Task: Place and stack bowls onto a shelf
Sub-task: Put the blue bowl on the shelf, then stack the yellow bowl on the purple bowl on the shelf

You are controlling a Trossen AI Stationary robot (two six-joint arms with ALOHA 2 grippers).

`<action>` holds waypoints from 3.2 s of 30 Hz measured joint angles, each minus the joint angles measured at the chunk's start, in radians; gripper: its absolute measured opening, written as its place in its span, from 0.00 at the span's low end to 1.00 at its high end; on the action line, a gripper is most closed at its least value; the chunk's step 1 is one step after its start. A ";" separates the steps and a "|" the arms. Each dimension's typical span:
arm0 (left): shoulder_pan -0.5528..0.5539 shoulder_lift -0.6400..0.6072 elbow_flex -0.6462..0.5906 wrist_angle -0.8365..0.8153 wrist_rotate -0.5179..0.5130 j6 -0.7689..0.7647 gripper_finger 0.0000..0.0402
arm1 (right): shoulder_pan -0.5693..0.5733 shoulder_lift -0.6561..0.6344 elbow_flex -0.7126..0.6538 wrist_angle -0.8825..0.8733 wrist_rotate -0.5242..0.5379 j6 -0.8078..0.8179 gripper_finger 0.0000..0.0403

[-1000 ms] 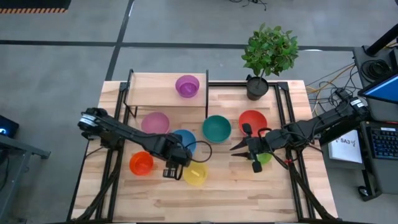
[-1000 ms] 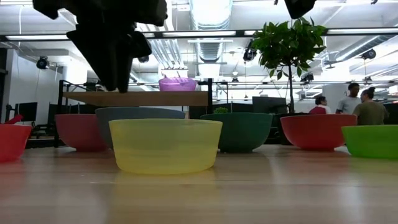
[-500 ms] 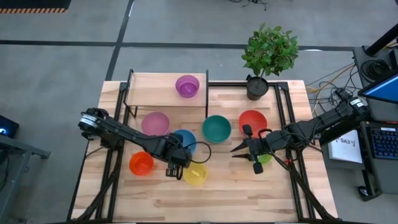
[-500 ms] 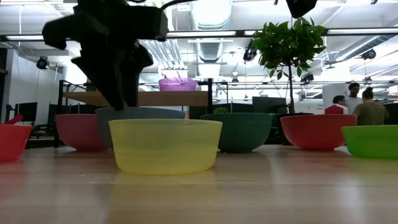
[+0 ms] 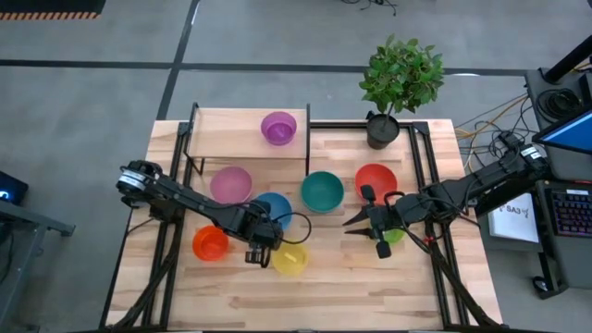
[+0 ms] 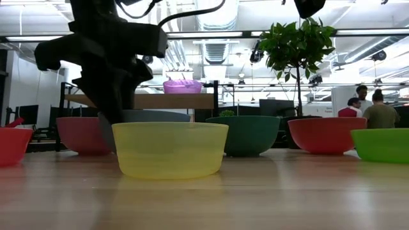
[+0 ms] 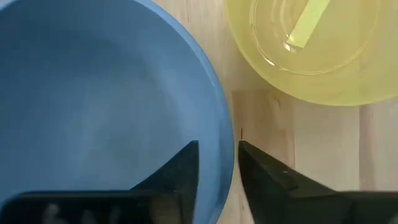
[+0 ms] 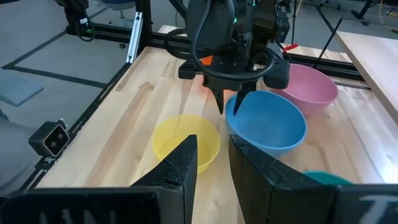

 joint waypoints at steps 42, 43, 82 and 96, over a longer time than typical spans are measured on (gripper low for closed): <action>0.740 -0.377 0.355 -0.568 -0.120 0.249 0.00 | 0.000 0.002 0.000 -0.024 0.001 -0.011 0.20; 0.778 -0.377 0.341 -0.560 -0.112 0.252 0.00 | 0.000 0.002 0.000 -0.024 0.001 -0.011 0.20; 0.880 -0.391 0.303 -0.465 -0.048 0.301 0.30 | 0.000 0.002 0.000 -0.024 0.084 0.084 0.20; 0.534 -0.565 0.256 -0.193 -0.055 0.074 0.31 | 0.000 0.158 0.016 0.024 0.161 0.224 0.20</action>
